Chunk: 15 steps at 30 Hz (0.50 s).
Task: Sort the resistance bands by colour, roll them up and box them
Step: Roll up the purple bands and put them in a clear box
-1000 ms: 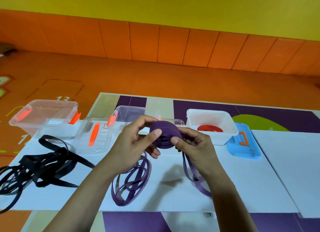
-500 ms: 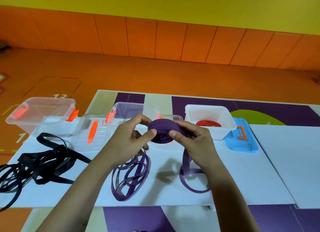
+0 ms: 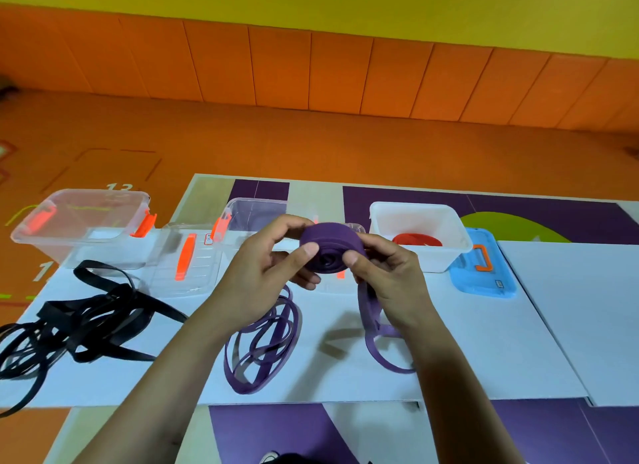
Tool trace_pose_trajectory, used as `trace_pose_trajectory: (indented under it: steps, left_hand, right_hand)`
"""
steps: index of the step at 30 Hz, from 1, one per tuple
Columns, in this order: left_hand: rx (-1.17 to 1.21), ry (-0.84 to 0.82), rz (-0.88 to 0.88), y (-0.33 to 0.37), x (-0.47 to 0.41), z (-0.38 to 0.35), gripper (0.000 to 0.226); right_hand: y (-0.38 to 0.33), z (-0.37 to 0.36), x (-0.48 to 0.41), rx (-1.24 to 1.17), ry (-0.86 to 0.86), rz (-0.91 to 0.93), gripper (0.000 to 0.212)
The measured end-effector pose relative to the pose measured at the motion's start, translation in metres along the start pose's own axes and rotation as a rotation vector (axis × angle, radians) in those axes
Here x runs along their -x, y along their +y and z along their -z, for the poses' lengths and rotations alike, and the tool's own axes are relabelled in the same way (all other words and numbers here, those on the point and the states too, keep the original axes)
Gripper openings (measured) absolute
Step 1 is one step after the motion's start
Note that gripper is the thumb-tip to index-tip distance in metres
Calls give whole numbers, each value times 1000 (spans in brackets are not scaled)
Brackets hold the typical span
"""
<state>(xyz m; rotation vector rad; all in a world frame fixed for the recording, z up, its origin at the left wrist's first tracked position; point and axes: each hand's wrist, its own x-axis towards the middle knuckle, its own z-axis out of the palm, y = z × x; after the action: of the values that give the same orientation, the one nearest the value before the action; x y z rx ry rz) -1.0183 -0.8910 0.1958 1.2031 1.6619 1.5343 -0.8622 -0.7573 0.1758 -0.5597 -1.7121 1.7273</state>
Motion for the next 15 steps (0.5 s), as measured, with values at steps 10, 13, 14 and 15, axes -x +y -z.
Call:
trace_pose_trajectory:
  steps: [10,13,14,15]
  left_hand:
    - [564,112,135,-5,-2,-24,27]
    - [636,91,217,-4,-1,-31,21]
    - [622,82,257,-3,-1,-31,16]
    - [565,78,295,-3,-1,-28,14]
  right_hand:
    - [16,-2,-5,-209,-32,-94,48]
    - [13,-1,-4,-148,22,-78,37]
    - [11,0,-4,-105,47,-69,34]
    - [10,3,-4,-62,56,-54,32]
